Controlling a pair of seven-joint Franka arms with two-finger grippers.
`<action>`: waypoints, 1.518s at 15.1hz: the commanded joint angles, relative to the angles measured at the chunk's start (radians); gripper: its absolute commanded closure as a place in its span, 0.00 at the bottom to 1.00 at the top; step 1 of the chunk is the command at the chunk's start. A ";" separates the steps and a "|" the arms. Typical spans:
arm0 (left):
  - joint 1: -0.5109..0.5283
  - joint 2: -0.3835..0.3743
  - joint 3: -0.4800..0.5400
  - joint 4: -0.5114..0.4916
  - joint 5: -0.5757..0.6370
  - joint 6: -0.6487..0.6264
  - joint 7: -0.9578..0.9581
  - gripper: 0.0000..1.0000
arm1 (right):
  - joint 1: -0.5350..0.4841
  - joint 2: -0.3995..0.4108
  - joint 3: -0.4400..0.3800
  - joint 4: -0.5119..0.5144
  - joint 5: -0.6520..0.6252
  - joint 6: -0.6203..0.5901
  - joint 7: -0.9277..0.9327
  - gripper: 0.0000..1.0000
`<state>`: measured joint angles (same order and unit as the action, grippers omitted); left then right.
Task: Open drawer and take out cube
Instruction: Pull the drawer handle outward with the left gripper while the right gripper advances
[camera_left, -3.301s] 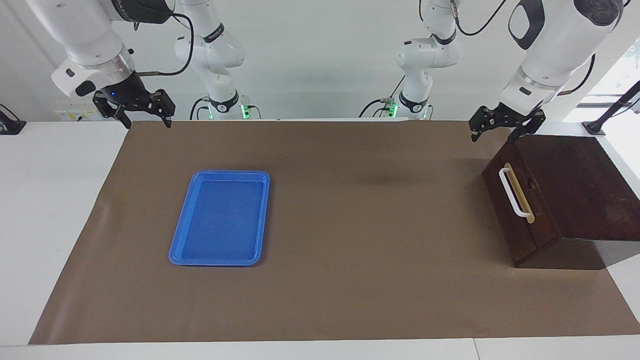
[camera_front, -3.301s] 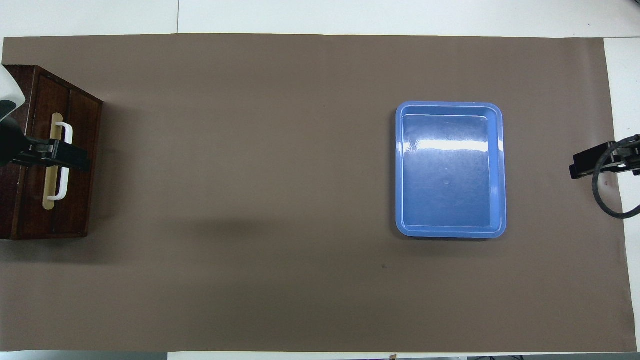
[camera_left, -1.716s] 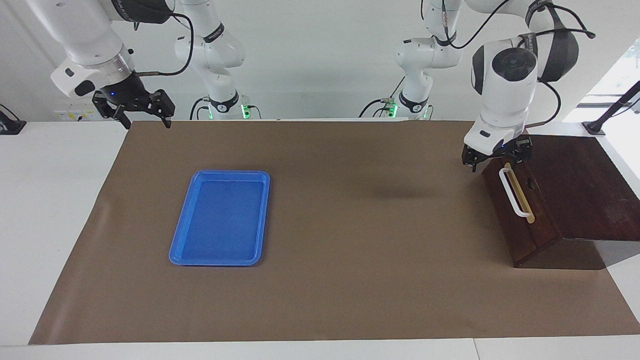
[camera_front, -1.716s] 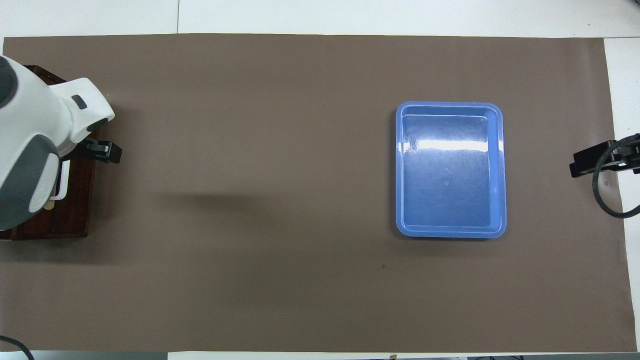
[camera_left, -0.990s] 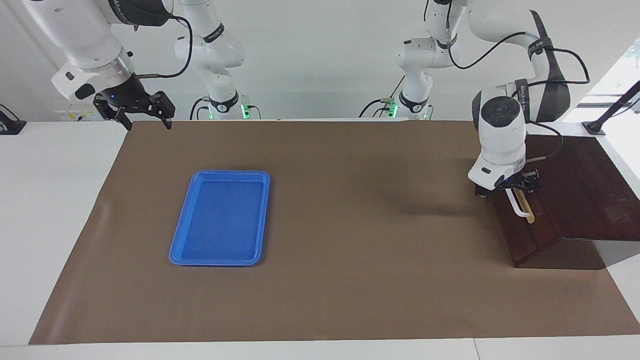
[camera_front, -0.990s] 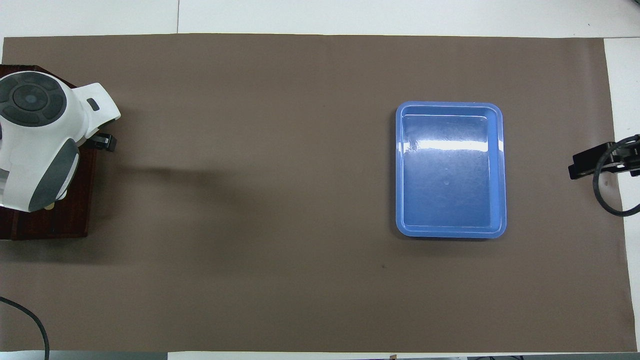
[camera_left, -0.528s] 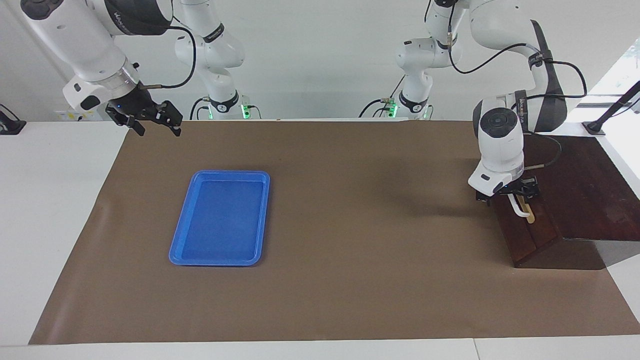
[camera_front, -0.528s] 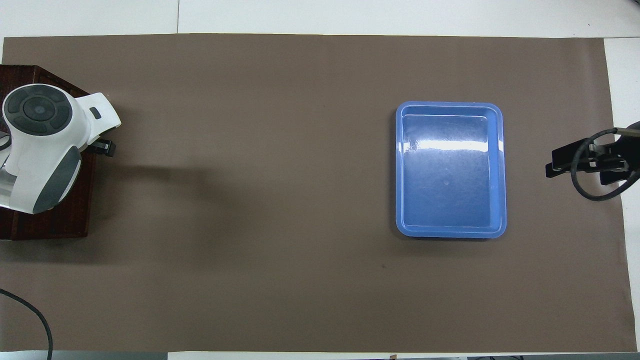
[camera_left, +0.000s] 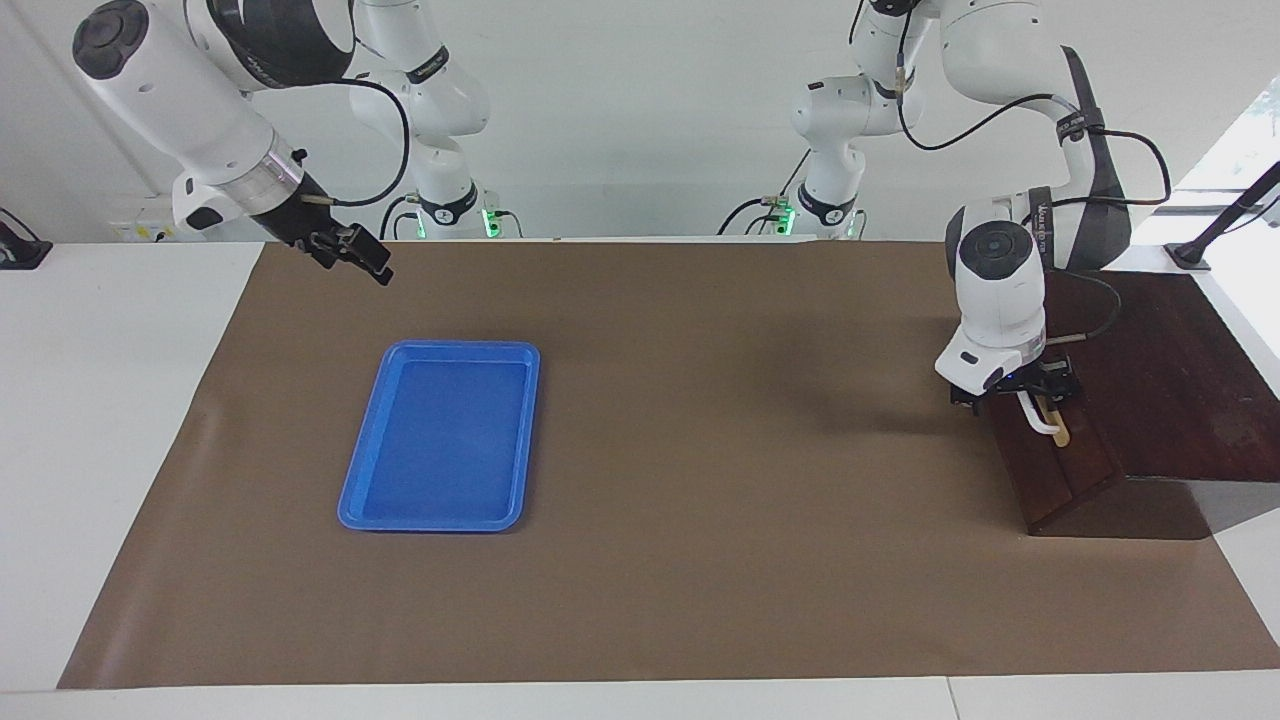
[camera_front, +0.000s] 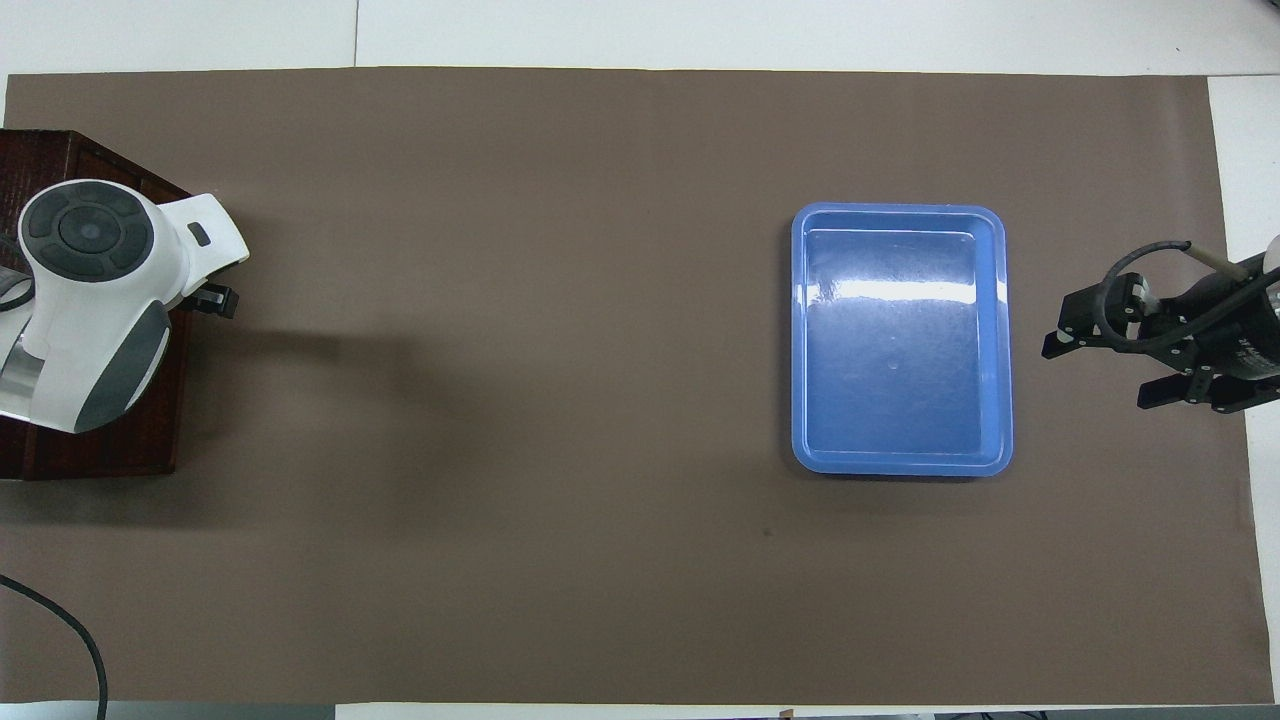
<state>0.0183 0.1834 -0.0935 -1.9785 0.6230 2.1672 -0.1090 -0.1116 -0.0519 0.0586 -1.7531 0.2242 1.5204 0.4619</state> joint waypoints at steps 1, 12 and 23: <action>0.008 -0.012 -0.002 -0.036 0.017 0.033 -0.014 0.00 | -0.013 0.012 0.006 -0.028 0.069 0.032 0.122 0.00; -0.063 -0.013 -0.006 -0.029 -0.043 -0.024 -0.069 0.00 | -0.016 0.069 0.006 -0.031 0.199 0.037 0.374 0.00; -0.208 -0.013 -0.005 0.006 -0.157 -0.118 -0.188 0.00 | -0.008 0.067 0.006 -0.034 0.199 0.041 0.373 0.00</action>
<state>-0.1257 0.1799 -0.0986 -1.9742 0.5322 2.0882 -0.2618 -0.1114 0.0236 0.0573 -1.7704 0.3933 1.5415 0.8213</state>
